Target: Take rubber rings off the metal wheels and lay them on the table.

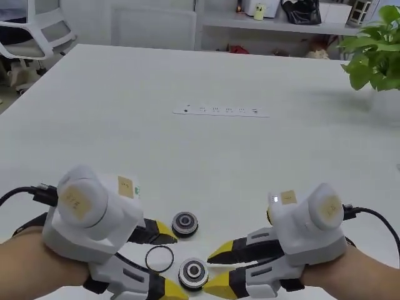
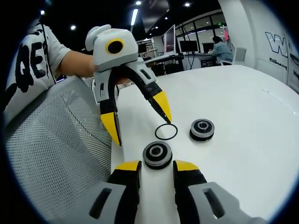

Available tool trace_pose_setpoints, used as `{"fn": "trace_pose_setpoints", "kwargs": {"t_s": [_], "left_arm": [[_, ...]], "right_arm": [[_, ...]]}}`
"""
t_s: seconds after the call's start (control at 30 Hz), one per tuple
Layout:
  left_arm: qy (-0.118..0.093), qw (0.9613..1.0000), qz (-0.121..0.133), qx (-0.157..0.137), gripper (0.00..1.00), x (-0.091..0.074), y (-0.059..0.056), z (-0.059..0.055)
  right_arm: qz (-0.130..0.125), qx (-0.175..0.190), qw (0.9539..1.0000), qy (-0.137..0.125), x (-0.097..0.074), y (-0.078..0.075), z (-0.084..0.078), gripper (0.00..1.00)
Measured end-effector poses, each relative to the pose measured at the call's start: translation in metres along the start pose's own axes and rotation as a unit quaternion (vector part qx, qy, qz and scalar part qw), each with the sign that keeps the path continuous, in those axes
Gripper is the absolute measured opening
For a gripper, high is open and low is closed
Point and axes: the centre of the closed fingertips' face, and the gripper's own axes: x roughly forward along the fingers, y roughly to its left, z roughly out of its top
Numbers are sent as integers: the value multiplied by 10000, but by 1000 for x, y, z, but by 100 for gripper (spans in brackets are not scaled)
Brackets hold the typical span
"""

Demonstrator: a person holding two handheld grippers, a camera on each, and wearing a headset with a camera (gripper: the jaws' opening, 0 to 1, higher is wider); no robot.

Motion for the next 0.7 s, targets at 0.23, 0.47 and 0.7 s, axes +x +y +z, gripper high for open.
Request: {"fn": "trace_pose_setpoints", "kwargs": {"t_s": [0.23, 0.47, 0.7], "left_arm": [[16, 10000, -61, -44, 44, 3, 0, 0], [58, 9999, -135, -19, 40, 7, -3, -1], [62, 9998, -188, -18, 35, 9, -3, 0]], "right_arm": [[-15, -38, 10000, 50, 2, 0, -3, 23], [-18, -44, 10000, 61, 3, -1, -4, 22], [4, -41, 10000, 72, 4, 0, -4, 22]]}}
